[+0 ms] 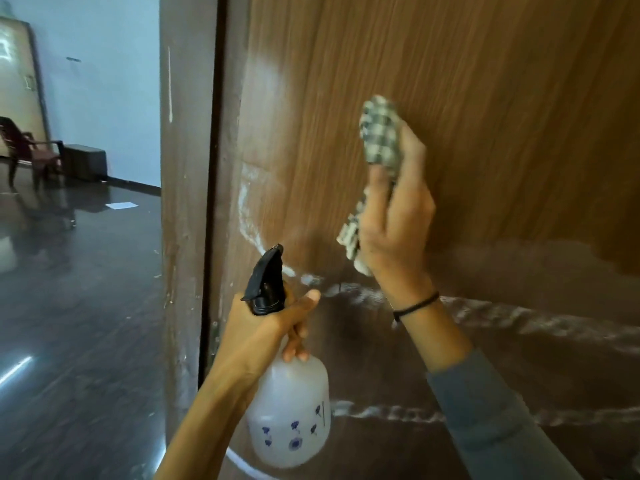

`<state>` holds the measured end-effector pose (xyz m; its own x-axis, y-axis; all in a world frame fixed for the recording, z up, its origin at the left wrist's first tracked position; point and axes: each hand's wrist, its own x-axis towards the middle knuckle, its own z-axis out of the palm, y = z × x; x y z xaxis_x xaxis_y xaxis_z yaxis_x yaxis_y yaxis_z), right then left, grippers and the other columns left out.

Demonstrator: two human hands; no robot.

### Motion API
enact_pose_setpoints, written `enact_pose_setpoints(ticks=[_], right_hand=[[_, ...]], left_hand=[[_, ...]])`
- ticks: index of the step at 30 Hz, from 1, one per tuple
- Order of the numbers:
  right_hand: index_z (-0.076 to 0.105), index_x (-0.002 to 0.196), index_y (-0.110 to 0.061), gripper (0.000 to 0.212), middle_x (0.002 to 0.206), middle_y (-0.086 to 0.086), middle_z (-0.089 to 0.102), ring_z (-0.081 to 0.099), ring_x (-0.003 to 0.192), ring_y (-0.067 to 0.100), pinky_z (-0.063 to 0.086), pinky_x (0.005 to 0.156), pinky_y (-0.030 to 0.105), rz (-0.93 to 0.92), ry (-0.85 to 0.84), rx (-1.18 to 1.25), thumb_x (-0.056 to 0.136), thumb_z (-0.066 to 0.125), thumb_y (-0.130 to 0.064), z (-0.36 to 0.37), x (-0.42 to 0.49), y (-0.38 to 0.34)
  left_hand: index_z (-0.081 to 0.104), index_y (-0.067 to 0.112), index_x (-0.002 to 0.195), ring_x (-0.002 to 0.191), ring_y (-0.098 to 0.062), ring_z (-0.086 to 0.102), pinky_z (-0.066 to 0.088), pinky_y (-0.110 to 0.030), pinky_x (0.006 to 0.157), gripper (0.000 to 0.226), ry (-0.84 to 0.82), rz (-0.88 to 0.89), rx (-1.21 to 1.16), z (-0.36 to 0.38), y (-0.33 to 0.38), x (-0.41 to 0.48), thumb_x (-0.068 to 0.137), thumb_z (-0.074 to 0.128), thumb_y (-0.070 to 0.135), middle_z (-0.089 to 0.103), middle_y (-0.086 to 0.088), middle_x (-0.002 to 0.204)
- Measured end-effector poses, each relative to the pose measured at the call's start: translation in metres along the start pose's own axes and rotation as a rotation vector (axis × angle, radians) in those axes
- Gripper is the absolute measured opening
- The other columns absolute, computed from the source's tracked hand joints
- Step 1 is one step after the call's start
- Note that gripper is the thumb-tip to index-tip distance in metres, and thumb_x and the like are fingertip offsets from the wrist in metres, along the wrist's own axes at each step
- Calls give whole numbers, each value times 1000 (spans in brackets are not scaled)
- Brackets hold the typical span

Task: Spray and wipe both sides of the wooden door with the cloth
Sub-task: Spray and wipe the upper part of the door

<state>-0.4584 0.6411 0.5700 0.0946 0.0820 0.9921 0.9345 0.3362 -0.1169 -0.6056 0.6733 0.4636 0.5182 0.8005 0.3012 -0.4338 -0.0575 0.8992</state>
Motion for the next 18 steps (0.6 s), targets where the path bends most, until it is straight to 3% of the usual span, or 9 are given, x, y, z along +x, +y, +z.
enact_pose_setpoints(ticks=[3, 6, 9, 13, 15, 18], right_hand=[[43, 150, -1, 48, 157, 18, 42, 35, 148, 35, 24, 121, 57, -218, -240, -370, 104, 41, -16, 49, 12, 6], [33, 158, -16, 55, 166, 10, 26, 18, 154, 32, 7, 125, 55, -435, -458, -705, 105, 28, -29, 80, 0, 9], [32, 158, -18, 56, 165, 9, 26, 18, 154, 31, 9, 124, 55, -698, -673, -700, 107, 10, -25, 93, -39, 14], [49, 148, -15, 46, 155, 8, 46, 31, 150, 29, 18, 124, 53, -973, -924, -700, 104, 40, -24, 73, -97, 48], [47, 148, -17, 48, 160, 8, 39, 26, 152, 29, 20, 123, 53, -1017, -948, -685, 100, 46, -21, 55, -89, 58], [25, 159, -20, 62, 167, 9, 20, 14, 155, 29, 12, 125, 52, -913, -838, -712, 100, 43, -22, 46, -47, 46]], left_hand=[[51, 1, 63, 33, -19, 36, 48, -32, 46, 33, -1, 2, -30, -8, 2, 4, 90, 70, 2, 50, -21, 57], [48, 2, 65, 33, -21, 30, 46, -34, 48, 32, -30, 70, -15, -16, 6, 7, 89, 68, -2, 38, -16, 49], [43, 5, 68, 32, -21, 26, 44, -33, 47, 32, -57, 97, -23, -21, 6, 11, 89, 65, -5, 31, -10, 44], [47, 3, 67, 30, -20, 24, 42, -31, 45, 30, -51, 133, -36, -27, 8, 14, 85, 71, -1, 31, -15, 45], [46, 7, 66, 31, -19, 24, 41, -31, 45, 32, -33, 124, -52, -32, 9, 14, 86, 69, -2, 29, -10, 44], [44, 11, 67, 32, -18, 21, 39, -30, 44, 33, -22, 95, -88, -41, 9, 12, 88, 63, -5, 25, -7, 42]])
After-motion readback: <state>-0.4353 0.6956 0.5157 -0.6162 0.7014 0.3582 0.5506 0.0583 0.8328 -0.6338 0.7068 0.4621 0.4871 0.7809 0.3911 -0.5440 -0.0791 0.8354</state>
